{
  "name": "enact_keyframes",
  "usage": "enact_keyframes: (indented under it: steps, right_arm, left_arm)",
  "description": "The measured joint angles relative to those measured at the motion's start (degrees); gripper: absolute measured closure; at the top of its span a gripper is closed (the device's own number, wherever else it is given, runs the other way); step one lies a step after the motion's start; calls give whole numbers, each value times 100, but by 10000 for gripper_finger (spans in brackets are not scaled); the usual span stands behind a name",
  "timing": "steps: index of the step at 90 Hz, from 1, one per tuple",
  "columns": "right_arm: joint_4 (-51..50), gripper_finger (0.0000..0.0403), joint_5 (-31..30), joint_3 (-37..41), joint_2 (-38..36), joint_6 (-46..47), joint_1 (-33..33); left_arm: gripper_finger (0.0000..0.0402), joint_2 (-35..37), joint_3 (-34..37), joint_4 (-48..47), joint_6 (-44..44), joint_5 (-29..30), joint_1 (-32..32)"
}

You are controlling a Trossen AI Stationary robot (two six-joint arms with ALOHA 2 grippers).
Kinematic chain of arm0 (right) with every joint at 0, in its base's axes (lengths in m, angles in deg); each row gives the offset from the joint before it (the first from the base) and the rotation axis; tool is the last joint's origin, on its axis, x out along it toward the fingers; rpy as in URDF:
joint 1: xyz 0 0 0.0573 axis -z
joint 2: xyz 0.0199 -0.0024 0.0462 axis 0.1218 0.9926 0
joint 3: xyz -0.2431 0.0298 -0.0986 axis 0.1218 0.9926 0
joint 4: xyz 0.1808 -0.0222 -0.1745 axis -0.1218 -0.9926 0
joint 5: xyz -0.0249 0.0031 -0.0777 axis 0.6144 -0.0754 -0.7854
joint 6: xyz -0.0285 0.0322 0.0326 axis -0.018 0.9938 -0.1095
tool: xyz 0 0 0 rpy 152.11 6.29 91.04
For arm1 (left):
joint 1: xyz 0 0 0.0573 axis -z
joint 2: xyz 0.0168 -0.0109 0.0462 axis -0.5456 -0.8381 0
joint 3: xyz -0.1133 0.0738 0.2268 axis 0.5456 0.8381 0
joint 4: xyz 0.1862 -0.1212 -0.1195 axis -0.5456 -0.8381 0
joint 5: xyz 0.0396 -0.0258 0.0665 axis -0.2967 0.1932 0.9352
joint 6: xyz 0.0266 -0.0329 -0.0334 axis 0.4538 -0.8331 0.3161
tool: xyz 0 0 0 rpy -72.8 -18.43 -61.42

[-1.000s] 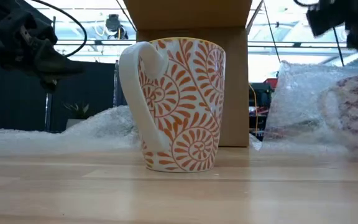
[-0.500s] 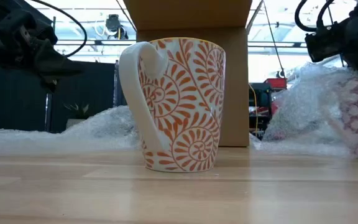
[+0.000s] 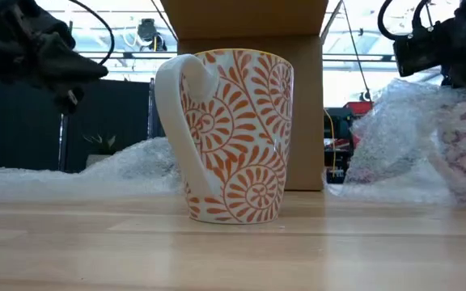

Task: Wrap mug
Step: Wrap the red cup with the bubble wrap

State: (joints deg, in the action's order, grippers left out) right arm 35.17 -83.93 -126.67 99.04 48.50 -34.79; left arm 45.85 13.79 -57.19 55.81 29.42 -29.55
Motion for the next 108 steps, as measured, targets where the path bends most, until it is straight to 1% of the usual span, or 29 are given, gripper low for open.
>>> enact_keyframes:
  steps: [14, 36, 56, 76, 88, 95, 108]
  right_arm:
    - [265, 245, 245, -11, 0, -221, -104]
    - [603, 245, 448, -11, 2, -112, -407]
    - [603, 245, 447, -11, 2, -53, -463]
    - [601, 245, 442, -13, 0, -131, -457]
    - [595, 245, 421, -13, 0, -195, -457]
    - [592, 245, 411, -13, 0, -201, -458]
    - [590, 245, 397, -15, -2, -209, -457]
  left_arm:
    - [399, -776, -117, 662, -2, 155, 331]
    - [399, -2068, -674, 713, 24, 486, 865]
    - [401, -3313, -1645, 738, 600, 1054, 1663]
    - [401, -4733, -2713, 745, 923, 1631, 2370]
    - [401, -5750, -3370, 872, 1227, 1740, 2545]
    - [401, -6348, -3718, 1330, 1518, 1740, 2561]
    - [401, -7363, -4214, 2064, 1770, 1738, 2481]
